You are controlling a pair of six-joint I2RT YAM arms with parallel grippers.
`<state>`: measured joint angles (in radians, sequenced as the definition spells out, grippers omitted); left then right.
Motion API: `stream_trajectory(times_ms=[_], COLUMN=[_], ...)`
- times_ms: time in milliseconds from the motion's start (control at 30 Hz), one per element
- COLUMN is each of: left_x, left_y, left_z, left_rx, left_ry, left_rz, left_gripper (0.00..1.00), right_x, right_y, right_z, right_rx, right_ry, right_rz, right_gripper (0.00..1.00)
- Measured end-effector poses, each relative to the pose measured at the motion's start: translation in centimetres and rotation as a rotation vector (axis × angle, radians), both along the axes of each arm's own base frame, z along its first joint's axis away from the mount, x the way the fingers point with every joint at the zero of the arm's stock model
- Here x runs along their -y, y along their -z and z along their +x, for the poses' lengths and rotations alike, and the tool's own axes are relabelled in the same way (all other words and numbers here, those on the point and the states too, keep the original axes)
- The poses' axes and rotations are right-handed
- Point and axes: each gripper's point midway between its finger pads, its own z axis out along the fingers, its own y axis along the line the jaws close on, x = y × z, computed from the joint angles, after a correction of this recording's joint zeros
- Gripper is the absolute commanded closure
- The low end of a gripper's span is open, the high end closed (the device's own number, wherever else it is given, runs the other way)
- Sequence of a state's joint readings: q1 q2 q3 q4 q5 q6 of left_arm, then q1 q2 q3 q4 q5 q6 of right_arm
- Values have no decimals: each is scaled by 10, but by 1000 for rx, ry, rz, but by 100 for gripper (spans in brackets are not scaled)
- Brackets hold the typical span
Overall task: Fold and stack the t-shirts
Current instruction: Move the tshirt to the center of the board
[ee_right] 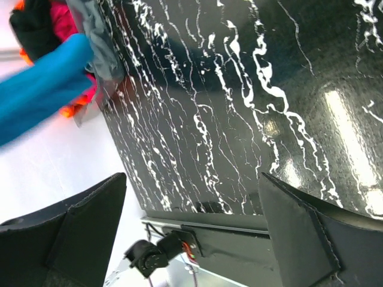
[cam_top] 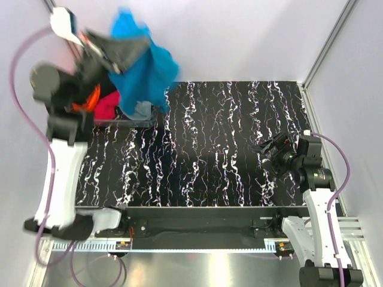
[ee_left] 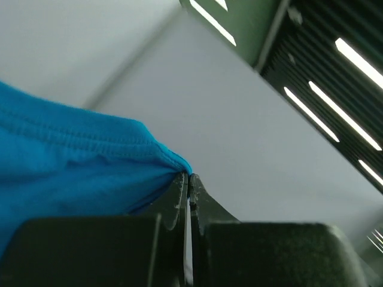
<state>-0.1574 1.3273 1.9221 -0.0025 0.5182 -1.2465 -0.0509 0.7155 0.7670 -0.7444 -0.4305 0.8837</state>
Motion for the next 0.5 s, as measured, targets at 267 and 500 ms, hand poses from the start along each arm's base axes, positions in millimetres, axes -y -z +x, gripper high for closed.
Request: stream_trajectory(times_ms=[267,500], left_x=[140,163], left_y=[152,347], left_z=[-126,-153], left_rx=[-189,-477], left_ry=[487,546], left_rz=[363,792], left_gripper=[100,100], right_x=[-6,-35], right_y=[-6,14], right_z=[6,-1], right_rx=[44,-8], right_ry=[-84,-290], right_rz=[-50,-121], right_gripper=[6,6])
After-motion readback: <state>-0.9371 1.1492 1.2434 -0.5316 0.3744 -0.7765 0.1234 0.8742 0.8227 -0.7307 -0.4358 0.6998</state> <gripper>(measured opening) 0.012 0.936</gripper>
